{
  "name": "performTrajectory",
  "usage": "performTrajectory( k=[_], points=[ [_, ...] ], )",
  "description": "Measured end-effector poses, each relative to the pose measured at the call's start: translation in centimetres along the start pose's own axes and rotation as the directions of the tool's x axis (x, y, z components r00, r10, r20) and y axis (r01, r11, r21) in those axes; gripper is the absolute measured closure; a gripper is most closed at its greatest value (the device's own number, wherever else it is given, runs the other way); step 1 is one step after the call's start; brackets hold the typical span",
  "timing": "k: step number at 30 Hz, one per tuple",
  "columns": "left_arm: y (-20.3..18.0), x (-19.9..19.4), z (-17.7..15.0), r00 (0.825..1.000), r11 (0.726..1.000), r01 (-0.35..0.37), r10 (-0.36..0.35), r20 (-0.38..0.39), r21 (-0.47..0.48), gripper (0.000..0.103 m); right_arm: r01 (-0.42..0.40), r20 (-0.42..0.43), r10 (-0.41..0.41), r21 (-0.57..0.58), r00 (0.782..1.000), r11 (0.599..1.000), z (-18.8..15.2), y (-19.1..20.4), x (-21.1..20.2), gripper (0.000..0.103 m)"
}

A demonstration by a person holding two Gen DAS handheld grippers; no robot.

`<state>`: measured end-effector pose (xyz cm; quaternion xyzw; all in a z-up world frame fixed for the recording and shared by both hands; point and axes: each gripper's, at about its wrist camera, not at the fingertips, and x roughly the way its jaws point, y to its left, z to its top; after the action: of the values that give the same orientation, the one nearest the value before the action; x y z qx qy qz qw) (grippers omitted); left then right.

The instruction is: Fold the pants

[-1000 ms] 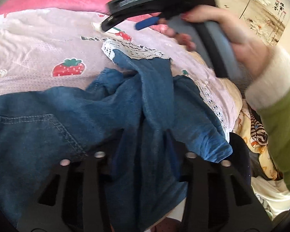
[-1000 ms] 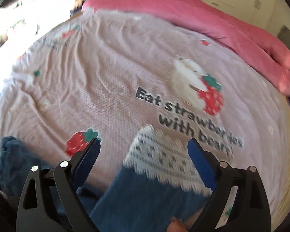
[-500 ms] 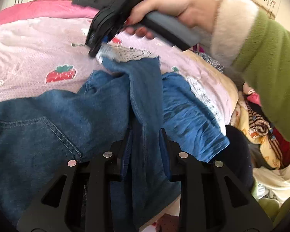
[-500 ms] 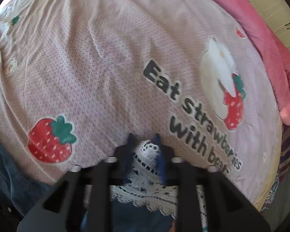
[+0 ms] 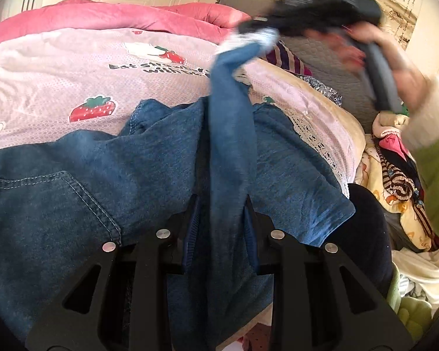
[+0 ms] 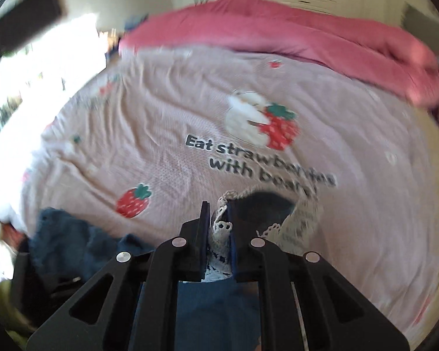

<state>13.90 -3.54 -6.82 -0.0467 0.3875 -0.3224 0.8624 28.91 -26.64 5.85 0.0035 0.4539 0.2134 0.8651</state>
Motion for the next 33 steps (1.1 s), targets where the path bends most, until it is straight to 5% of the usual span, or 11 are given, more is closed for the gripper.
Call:
performTrajectory(
  k=[5, 13, 18, 24, 26, 29, 33],
  points=[
    [-0.9, 0.2, -0.2, 1.0, 0.999, -0.018, 0.018, 0.001, 0.038, 0.082, -0.028, 0.033, 0.025, 0.11, 0.999, 0.993, -7.2, -3.9, -3.9, 0.092],
    [-1.7, 0.2, 0.1, 0.998, 0.996, -0.055, 0.055, -0.006, 0.065, 0.082, -0.099, -0.012, 0.104, 0.227, 0.994, 0.969, -16.2, -7.4, -4.1, 0.089],
    [-2.3, -0.6, 0.0, 0.997, 0.991, -0.08, 0.081, -0.001, 0.103, 0.068, -0.152, 0.009, 0.154, 0.226, 0.988, 0.962, -18.8, -7.2, -4.7, 0.069],
    [-3.2, 0.0, -0.2, 0.994, 0.985, -0.097, 0.103, -0.036, 0.146, 0.067, -0.159, 0.021, 0.158, 0.201, 0.987, 0.967, -19.7, -7.0, -4.8, 0.074],
    [-3.5, 0.7, -0.4, 0.989, 0.978, -0.124, 0.136, -0.061, 0.169, 0.077, -0.149, 0.017, 0.148, 0.188, 0.989, 0.971, -19.7, -6.9, -4.9, 0.088],
    [-3.2, 0.7, -0.2, 0.983, 0.97, -0.152, 0.168, -0.069, 0.188, 0.101, -0.147, 0.024, 0.145, 0.19, 0.989, 0.971, -19.6, -7.3, -5.4, 0.092],
    [-2.3, -0.8, 0.4, 0.981, 0.969, -0.169, 0.184, -0.066, 0.181, 0.103, -0.136, 0.048, 0.129, 0.197, 0.991, 0.971, -19.4, -8.0, -6.5, 0.094]
  ],
)
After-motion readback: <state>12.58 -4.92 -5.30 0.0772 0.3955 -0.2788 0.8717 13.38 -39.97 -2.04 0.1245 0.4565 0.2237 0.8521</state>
